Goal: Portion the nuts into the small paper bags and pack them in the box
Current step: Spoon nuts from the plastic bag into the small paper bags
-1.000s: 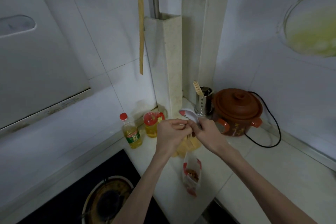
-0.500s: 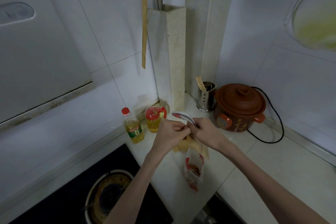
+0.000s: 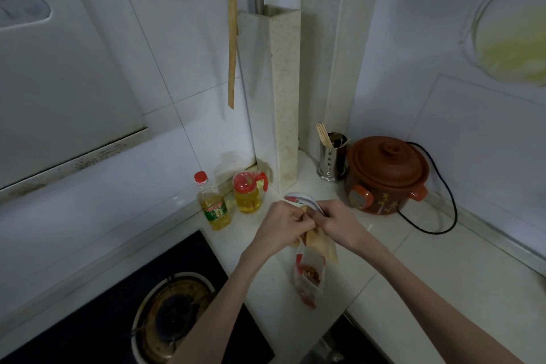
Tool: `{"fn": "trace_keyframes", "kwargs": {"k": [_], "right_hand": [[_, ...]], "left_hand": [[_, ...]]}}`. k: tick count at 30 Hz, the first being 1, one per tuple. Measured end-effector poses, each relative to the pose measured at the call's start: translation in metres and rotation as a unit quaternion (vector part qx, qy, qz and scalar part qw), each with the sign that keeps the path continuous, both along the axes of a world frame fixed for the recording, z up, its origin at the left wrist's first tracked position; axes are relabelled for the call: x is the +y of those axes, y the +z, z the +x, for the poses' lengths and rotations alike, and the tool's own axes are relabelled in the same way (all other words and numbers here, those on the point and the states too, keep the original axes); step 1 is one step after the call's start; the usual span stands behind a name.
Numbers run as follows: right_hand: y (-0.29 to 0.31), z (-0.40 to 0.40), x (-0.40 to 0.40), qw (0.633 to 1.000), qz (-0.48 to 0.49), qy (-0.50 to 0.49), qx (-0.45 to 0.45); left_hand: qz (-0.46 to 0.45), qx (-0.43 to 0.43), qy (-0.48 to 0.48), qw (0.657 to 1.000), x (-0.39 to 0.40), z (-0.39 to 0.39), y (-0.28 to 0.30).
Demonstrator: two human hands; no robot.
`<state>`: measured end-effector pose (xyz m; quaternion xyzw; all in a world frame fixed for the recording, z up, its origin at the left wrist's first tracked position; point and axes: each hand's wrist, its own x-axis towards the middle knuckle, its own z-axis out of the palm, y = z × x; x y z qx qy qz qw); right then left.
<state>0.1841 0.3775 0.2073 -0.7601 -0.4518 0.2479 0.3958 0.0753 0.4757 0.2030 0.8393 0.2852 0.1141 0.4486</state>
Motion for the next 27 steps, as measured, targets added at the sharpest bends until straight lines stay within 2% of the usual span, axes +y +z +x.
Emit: {"fn": "trace_keyframes", "kwargs": {"k": [6, 10, 13, 18, 20, 22, 24, 27], "right_hand": [[-0.005, 0.003, -0.015, 0.997, 0.017, -0.008, -0.075], [-0.008, 0.002, -0.020, 0.987, -0.045, 0.014, -0.155], [-0.010, 0.003, -0.021, 0.986, -0.052, 0.005, -0.156], [-0.003, 0.001, -0.025, 0.991, -0.026, 0.015, -0.132], [0.000, 0.000, -0.024, 0.991, -0.009, 0.020, -0.131], [0.004, 0.000, -0.024, 0.991, -0.001, 0.018, -0.136], [0.005, 0.002, -0.023, 0.991, -0.003, 0.001, -0.132], [0.002, 0.002, -0.021, 0.991, -0.021, -0.050, -0.120]], "left_hand": [[-0.014, -0.017, 0.037, 0.999, -0.002, -0.008, -0.011], [0.088, 0.012, 0.024, 0.996, 0.003, -0.015, -0.011], [0.112, 0.004, 0.019, 0.994, -0.002, -0.013, -0.016], [-0.029, -0.032, 0.011, 0.999, -0.014, -0.008, -0.019], [-0.091, -0.058, 0.009, 0.994, -0.022, -0.005, -0.019], [-0.155, -0.100, 0.048, 0.982, -0.023, -0.005, -0.018], [-0.171, -0.118, 0.091, 0.974, -0.017, -0.006, -0.015], [-0.125, -0.126, 0.066, 0.982, -0.014, -0.006, -0.010]]}}
